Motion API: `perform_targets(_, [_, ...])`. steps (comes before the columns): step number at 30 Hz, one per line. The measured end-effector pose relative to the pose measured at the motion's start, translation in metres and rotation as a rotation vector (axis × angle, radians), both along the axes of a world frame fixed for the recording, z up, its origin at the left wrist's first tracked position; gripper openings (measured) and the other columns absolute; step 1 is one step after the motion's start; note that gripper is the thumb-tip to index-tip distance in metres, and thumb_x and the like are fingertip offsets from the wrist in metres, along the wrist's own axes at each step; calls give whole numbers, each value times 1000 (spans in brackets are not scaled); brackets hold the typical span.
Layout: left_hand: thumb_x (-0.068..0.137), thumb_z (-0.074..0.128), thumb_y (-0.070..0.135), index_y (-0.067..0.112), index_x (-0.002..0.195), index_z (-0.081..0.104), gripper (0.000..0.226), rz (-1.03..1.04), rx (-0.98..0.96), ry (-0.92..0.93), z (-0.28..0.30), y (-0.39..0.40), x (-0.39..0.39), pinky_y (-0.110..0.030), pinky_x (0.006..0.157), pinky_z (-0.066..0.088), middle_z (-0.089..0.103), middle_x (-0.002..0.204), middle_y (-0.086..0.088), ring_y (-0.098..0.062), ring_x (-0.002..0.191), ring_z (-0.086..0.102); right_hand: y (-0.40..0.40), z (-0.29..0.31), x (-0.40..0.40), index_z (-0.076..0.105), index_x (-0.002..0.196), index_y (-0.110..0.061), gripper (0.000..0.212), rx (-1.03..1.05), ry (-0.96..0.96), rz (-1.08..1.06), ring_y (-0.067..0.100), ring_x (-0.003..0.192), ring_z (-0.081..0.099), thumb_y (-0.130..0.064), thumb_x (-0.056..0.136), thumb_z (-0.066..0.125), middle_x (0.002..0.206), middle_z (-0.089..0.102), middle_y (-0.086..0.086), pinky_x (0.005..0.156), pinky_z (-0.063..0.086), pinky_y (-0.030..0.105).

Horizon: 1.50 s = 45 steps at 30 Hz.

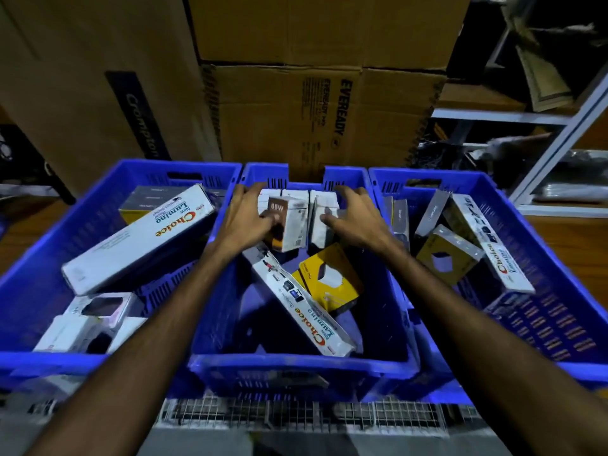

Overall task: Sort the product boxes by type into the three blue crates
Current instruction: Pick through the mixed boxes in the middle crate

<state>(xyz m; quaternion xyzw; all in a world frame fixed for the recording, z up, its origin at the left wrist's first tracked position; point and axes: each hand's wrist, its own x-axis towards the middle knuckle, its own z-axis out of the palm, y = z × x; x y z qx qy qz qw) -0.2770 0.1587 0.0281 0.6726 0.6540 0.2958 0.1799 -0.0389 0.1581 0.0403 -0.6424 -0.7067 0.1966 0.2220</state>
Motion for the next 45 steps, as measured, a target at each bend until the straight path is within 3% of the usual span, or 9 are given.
perform_targets(4, [91, 77, 30, 18, 143, 57, 57, -24, 54, 65, -10, -30, -3, -43, 111, 44, 49, 139, -11, -31, 132, 52, -18, 2, 22, 65, 127, -17, 49, 48, -65, 83, 24, 106, 64, -49, 90, 67, 116, 68, 4, 82, 46, 32])
perform_targets(10, [87, 81, 31, 20, 114, 73, 31, -266, 102, 61, -24, -75, -4, -38, 93, 51, 58, 112, 3, -19, 108, 61, -70, 3, 58, 71, 125, -14, 34, 37, 2, 194, 9, 100, 70, -35, 97, 69, 111, 75, -3, 88, 57, 31])
perform_targets(15, [86, 73, 42, 22, 109, 74, 30, -356, 142, 37, -25, -100, -6, -37, 87, 54, 68, 107, 9, -13, 100, 66, -104, -17, 72, 76, 116, -22, 25, 70, 71, 188, -4, 94, 70, -35, 96, 71, 99, 77, -13, 78, 53, 19])
perform_targets(17, [87, 74, 40, 21, 109, 75, 28, -376, 160, 15, -29, -111, -5, -39, 86, 55, 71, 104, 11, -12, 98, 67, -113, -20, 73, 75, 115, -22, 23, 83, 75, 186, -2, 92, 70, -34, 96, 71, 97, 77, -14, 78, 55, 25])
perform_targets(23, [89, 79, 33, 17, 104, 78, 22, -249, 234, -42, -35, -144, -10, -32, 83, 55, 75, 99, 8, -12, 92, 70, -137, -15, 47, 64, 129, -34, 41, 53, -151, 269, 7, 105, 69, -55, 94, 65, 115, 74, -16, 82, 56, 36])
perform_targets(27, [89, 82, 16, 14, 102, 78, 14, -148, 317, -103, -29, -145, -14, -21, 82, 53, 76, 97, 7, -5, 87, 70, -140, -20, -1, 36, 151, -40, 71, -120, -407, 388, 28, 122, 63, -70, 90, 58, 139, 60, -5, 88, 54, 45])
perform_targets(35, [91, 79, 20, 21, 98, 79, 7, 25, 296, -210, -28, -142, -9, -35, 72, 60, 75, 87, 15, -2, 80, 71, -120, -60, -60, 8, 161, -34, 107, -192, -533, 343, 42, 118, 62, -71, 82, 69, 140, 55, 17, 74, 39, 43])
perform_targets(40, [92, 78, 22, 20, 99, 80, 7, 34, 282, -183, -30, -141, -10, -36, 73, 60, 75, 86, 11, -4, 80, 70, -120, -59, -58, 12, 160, -29, 100, -181, -541, 352, 42, 110, 66, -53, 86, 75, 126, 66, 19, 71, 40, 41])
perform_targets(45, [95, 76, 22, 18, 101, 79, 8, 26, 287, -179, -31, -142, -12, -36, 74, 61, 75, 89, 11, -3, 83, 69, -111, -25, -40, 29, 153, -34, 78, -189, -296, 264, 39, 121, 60, -50, 87, 68, 136, 63, 14, 84, 44, 45])
